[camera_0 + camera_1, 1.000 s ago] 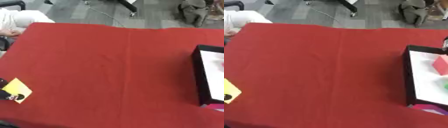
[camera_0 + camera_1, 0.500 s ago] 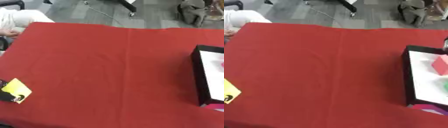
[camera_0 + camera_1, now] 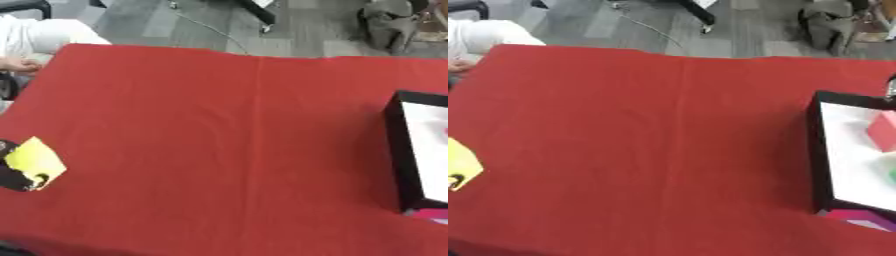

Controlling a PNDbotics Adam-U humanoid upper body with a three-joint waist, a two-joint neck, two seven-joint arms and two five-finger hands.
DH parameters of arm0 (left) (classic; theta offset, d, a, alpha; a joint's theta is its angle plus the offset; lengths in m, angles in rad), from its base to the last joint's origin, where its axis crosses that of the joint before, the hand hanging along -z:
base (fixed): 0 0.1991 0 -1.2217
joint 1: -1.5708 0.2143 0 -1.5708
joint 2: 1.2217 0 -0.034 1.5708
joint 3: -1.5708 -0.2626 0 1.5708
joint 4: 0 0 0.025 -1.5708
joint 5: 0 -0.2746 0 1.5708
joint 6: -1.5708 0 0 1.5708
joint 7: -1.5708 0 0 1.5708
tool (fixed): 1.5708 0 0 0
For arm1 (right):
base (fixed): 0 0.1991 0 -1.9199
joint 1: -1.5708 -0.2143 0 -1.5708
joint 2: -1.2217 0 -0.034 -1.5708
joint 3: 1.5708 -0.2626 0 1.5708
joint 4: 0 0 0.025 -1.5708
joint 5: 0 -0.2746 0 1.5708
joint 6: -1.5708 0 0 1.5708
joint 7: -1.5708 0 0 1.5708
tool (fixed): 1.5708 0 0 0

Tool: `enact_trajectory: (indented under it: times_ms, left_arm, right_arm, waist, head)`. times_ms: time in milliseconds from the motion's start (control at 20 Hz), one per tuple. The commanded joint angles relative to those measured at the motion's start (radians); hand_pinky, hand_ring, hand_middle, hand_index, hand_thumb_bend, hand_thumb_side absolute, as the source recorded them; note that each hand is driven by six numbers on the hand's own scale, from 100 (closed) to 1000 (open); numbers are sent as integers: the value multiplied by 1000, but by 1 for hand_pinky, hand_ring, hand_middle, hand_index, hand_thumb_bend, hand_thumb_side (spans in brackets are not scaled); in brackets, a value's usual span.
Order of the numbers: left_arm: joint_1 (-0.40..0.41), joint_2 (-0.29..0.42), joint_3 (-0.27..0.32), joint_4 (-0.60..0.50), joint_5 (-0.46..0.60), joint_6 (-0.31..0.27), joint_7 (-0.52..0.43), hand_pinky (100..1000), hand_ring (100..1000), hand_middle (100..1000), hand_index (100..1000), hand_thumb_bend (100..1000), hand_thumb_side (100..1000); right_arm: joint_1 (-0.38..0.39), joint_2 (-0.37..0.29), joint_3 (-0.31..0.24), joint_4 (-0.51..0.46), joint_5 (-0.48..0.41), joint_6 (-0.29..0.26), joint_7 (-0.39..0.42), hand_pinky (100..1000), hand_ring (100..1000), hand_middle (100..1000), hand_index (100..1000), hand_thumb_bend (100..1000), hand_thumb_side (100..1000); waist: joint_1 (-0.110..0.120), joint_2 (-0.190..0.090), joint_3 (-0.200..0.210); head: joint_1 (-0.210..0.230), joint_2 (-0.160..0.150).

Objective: Pick up the objects with one hand, pass them to the other hand, and then place them into the box on the other side of the table.

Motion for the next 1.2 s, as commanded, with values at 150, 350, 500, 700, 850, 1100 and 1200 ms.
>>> enact_trajectory:
  times_ms: [150,350,500,700,850,1100,1200]
  left_arm:
    - [-51,44,17,-142,28,20,37,818,758,662,665,100,246]
    - [-118,9,-17,-196,52,-5,90,780,718,632,656,100,290]
    - [-180,-48,-44,-208,60,-54,142,764,693,620,653,100,317]
    - [-252,-129,-98,-189,44,-142,184,727,648,610,665,100,361]
    - [-285,-181,-130,-165,11,-214,192,711,628,599,664,100,352]
    - [-303,-251,-163,-134,-26,-329,234,693,609,584,655,100,359]
    - [-302,-271,-174,-120,-54,-376,269,689,605,581,653,100,366]
  right_arm:
    - [-14,-21,-10,-10,-4,-2,-3,907,1000,857,928,100,408]
    - [-28,-12,-3,-17,-8,-7,1,907,1000,859,930,100,416]
    - [-54,4,11,-32,-21,-25,11,908,1000,862,933,100,414]
    - [-115,31,53,-74,-38,-96,46,907,1000,867,934,100,365]
    - [-166,50,99,-103,-28,-150,116,909,1000,882,943,100,359]
    - [-258,89,184,-134,-6,-226,295,911,1000,899,949,100,369]
    - [-293,109,213,-138,-2,-240,363,911,1000,904,949,100,371]
  waist:
    - [-3,-20,1]
    - [-5,-23,-3]
    - [-8,-26,-6]
    - [-13,-30,-11]
    - [-16,-32,-12]
    - [-19,-33,-12]
    - [-20,-34,-13]
  head:
    - [3,-11]
    - [-4,-18]
    - [-18,-27]
    - [-44,-40]
    - [-67,-48]
    - [-106,-55]
    - [-119,-54]
